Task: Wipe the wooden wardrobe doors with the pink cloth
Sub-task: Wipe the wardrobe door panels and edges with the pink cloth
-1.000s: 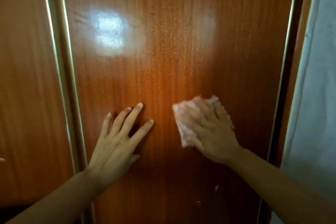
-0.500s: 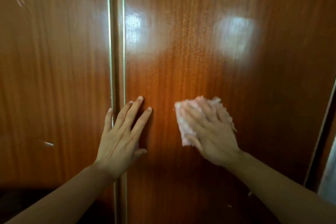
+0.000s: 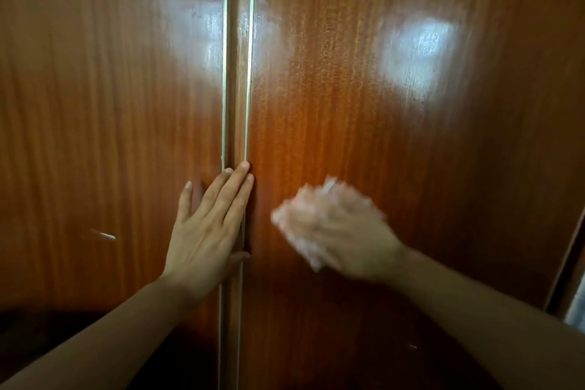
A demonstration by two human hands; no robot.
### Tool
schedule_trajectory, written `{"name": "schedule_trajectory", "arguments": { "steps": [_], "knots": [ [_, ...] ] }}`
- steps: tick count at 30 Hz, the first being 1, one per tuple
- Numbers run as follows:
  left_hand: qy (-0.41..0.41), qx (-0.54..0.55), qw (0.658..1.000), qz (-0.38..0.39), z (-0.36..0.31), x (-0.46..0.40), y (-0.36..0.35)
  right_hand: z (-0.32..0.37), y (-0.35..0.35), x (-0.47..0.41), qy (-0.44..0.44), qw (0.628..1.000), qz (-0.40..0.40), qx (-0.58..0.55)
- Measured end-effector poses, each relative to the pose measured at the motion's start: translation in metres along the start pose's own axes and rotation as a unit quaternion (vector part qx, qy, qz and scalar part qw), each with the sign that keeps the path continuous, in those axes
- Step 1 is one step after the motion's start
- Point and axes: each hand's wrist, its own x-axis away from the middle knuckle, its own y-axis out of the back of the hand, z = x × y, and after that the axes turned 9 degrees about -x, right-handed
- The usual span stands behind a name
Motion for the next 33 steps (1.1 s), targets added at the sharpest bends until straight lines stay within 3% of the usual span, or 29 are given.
{"name": "schedule_trajectory", "arguments": {
  "steps": [3, 5, 7, 9, 12, 15, 17, 19, 21, 25, 29, 33],
  "knots": [
    [0.010, -0.004, 1.000, -0.005, 0.005, 0.004, -0.002, -0.044, 0.029, -0.052, -0.187, 0.977, -0.097, 0.014],
    [0.017, -0.002, 1.000, -0.001, 0.004, 0.007, -0.007, -0.031, 0.027, -0.064, -0.249, 0.961, -0.116, 0.016],
    [0.015, -0.015, 1.000, 0.014, 0.004, 0.013, -0.016, 0.005, 0.006, -0.048, -0.180, 0.980, -0.082, 0.010],
    [0.005, -0.031, 0.999, 0.042, 0.002, 0.019, -0.023, 0.044, -0.013, -0.021, -0.063, 0.998, 0.007, -0.013],
    [0.011, -0.025, 0.998, 0.054, -0.001, 0.025, -0.027, 0.049, -0.015, -0.014, 0.021, 0.997, 0.072, -0.018],
    [0.023, -0.012, 0.998, 0.048, -0.005, 0.027, -0.026, 0.007, 0.008, -0.059, -0.084, 0.996, -0.033, 0.027],
    [0.027, -0.006, 0.999, 0.045, -0.007, 0.031, -0.027, -0.020, 0.024, -0.094, -0.193, 0.977, -0.094, 0.021],
    [0.021, -0.004, 0.998, 0.053, -0.008, 0.035, -0.031, -0.017, 0.022, -0.106, -0.240, 0.963, -0.125, 0.011],
    [0.016, -0.004, 0.998, 0.056, -0.008, 0.039, -0.036, 0.011, 0.002, -0.089, -0.218, 0.969, -0.117, 0.008],
    [0.012, -0.005, 0.999, 0.031, -0.015, 0.057, -0.052, 0.099, -0.051, -0.013, -0.114, 0.993, -0.003, -0.020],
    [0.041, 0.016, 0.999, 0.030, -0.033, 0.075, -0.063, 0.177, -0.094, 0.052, -0.002, 0.991, 0.111, -0.070],
    [0.045, 0.037, 0.997, 0.046, -0.056, 0.092, -0.072, 0.180, -0.104, 0.076, 0.065, 0.987, 0.131, -0.060]
  ]
}}
